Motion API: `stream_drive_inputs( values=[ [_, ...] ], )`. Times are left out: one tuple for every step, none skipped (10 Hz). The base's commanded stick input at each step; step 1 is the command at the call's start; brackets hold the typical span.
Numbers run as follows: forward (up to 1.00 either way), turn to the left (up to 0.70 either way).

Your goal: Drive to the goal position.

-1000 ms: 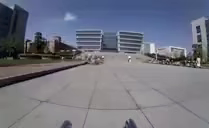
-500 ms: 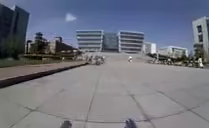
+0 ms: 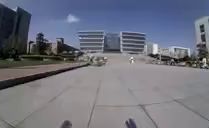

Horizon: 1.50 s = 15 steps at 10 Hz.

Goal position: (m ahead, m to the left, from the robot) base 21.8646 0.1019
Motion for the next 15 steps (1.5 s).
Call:
stream_drive_inputs(
  values=[
    [1.0,0.0],
    [1.0,0.0],
    [1.0,0.0],
    [1.0,0.0],
    [1.0,0.0],
    [1.0,0.0],
    [1.0,0.0],
    [1.0,0.0],
    [1.0,0.0],
    [1.0,0.0],
    [1.0,0.0],
    [1.0,0.0],
    [1.0,0.0],
    [1.0,0.0],
    [1.0,0.0]
  ],
)
